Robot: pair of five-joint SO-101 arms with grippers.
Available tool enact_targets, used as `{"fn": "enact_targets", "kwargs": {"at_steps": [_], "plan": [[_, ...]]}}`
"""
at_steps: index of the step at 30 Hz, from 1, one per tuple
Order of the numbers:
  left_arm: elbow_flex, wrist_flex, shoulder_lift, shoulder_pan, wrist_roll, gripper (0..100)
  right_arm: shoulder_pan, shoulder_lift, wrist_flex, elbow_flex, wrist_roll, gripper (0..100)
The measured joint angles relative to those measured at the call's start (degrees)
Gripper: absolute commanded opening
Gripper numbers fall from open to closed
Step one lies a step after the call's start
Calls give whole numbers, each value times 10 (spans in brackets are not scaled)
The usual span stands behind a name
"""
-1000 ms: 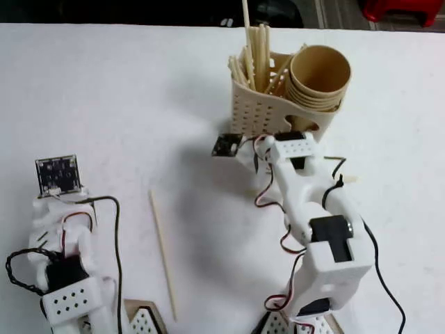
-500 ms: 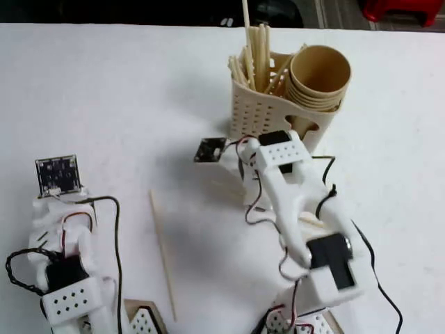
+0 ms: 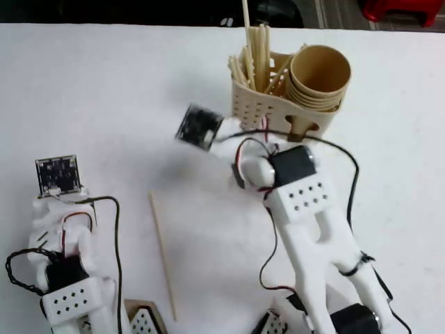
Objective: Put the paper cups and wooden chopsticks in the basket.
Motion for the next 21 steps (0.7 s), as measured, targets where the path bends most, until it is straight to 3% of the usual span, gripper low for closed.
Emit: {"fn": "enact_targets", "kwargs": {"at_steps": [6,13,21], "plan": [[0,0,0,0,0,24,0,-3,-41,-122,-100,18],[0,0,0,0,0,24,0,-3,-187,-191,-215,18],[0,0,0,0,0,24,4,-2,-425,-194,-244,18]]}}
